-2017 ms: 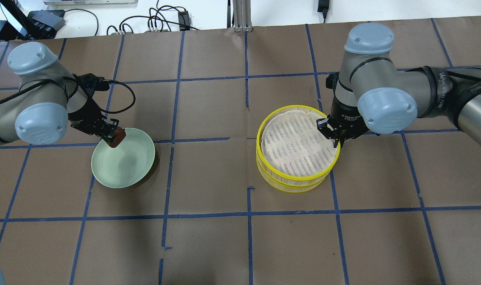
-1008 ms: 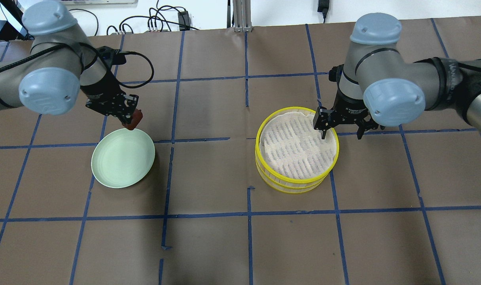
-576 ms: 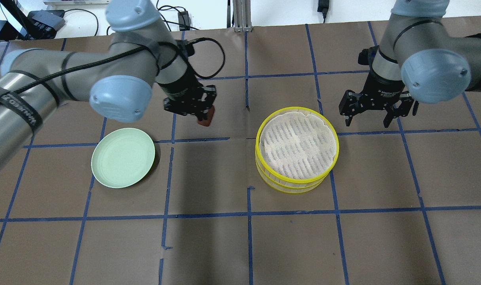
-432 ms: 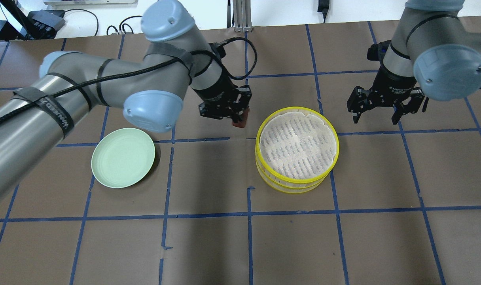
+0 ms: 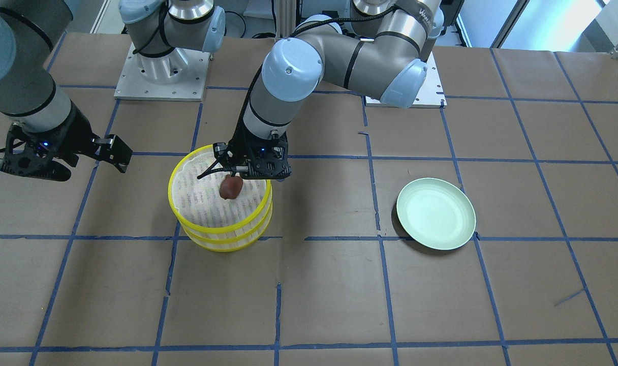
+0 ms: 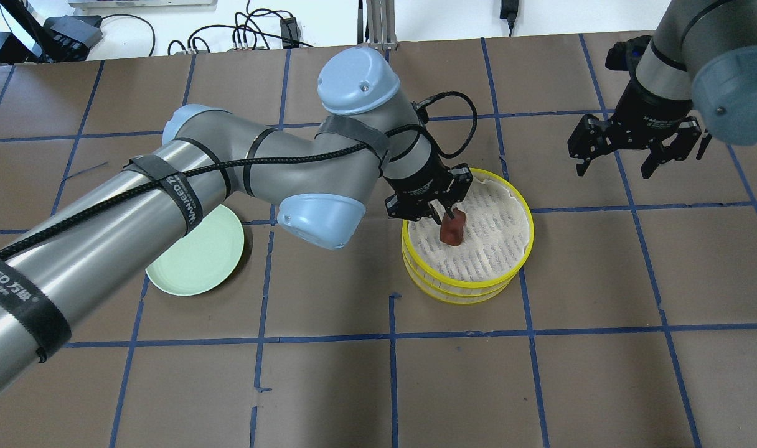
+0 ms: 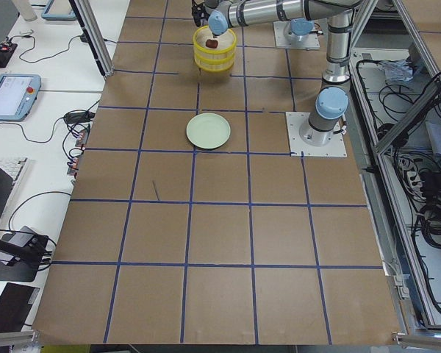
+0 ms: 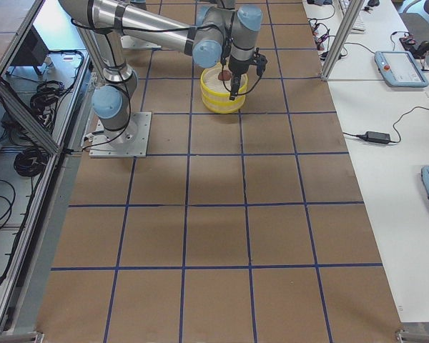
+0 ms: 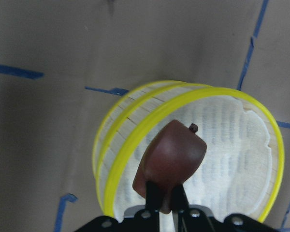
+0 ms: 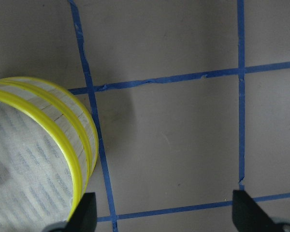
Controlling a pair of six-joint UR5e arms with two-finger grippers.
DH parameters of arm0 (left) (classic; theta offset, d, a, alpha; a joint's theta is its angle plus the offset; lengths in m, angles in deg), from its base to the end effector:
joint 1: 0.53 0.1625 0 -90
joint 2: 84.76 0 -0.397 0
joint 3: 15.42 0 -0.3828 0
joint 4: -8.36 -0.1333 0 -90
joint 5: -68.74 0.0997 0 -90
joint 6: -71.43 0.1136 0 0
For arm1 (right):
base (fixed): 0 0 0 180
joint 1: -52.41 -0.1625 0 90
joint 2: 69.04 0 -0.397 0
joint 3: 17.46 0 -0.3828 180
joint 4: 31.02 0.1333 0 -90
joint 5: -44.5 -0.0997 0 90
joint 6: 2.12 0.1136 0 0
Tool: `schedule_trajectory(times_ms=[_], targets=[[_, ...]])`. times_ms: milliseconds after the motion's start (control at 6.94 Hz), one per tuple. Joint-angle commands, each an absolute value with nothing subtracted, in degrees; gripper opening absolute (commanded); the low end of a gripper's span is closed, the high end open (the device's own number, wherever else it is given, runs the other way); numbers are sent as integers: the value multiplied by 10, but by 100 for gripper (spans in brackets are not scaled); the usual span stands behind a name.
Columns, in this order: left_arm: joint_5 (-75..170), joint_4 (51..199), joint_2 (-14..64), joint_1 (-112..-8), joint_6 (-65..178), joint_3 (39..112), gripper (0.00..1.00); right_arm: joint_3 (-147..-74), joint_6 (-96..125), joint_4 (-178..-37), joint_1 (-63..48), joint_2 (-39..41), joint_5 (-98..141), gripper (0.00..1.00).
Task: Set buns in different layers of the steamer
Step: 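Lower the brown bun onto the top steamer layer and open the left gripper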
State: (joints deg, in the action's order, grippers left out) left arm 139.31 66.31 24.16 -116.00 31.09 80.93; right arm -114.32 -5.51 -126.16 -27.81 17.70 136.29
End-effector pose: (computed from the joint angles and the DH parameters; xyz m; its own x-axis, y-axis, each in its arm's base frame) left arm -0.4067 -0.4560 0.2800 -0.9125 -0.2442 0.3282 -0.2147 0.9688 0.1238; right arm 0.0448 -0.5038 0.3698 -0.9937 0.1088 0.0259 0.1107 0.9899 0.0885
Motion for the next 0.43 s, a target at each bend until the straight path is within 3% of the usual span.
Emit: schedule_trajectory(times_ms=[0,288], targets=[[1401,668,246,-1165,307,804,90,-1098,-52,-1184,-291,231,1345,100],[1494,713,234,-1163,314,781,94,-1095,-55,-1177,-299,237,1346,100]])
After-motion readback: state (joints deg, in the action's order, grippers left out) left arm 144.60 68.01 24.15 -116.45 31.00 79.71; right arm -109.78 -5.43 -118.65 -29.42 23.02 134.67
